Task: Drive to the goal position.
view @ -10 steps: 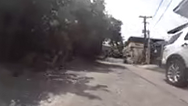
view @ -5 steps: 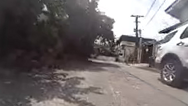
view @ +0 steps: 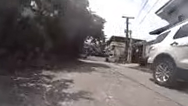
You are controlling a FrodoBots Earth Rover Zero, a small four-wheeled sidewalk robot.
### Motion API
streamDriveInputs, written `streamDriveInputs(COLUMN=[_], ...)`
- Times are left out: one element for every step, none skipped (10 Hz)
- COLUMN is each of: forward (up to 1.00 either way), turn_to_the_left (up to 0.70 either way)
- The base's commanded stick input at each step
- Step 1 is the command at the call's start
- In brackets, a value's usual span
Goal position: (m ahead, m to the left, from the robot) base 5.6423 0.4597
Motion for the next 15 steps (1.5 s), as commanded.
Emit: streamDriveInputs(forward=[0.50,0.50,0.50,0.50,0.50,0.50,0.50,0.50,0.50,0.50,0.50,0.50,0.50,0.50,0.50], turn_to_the_left=[-0.50,-0.50,-0.50,-0.50,-0.50,-0.35,-0.10,0.00,0.00,0.00,0.00,0.00,0.00,0.00,0.00])
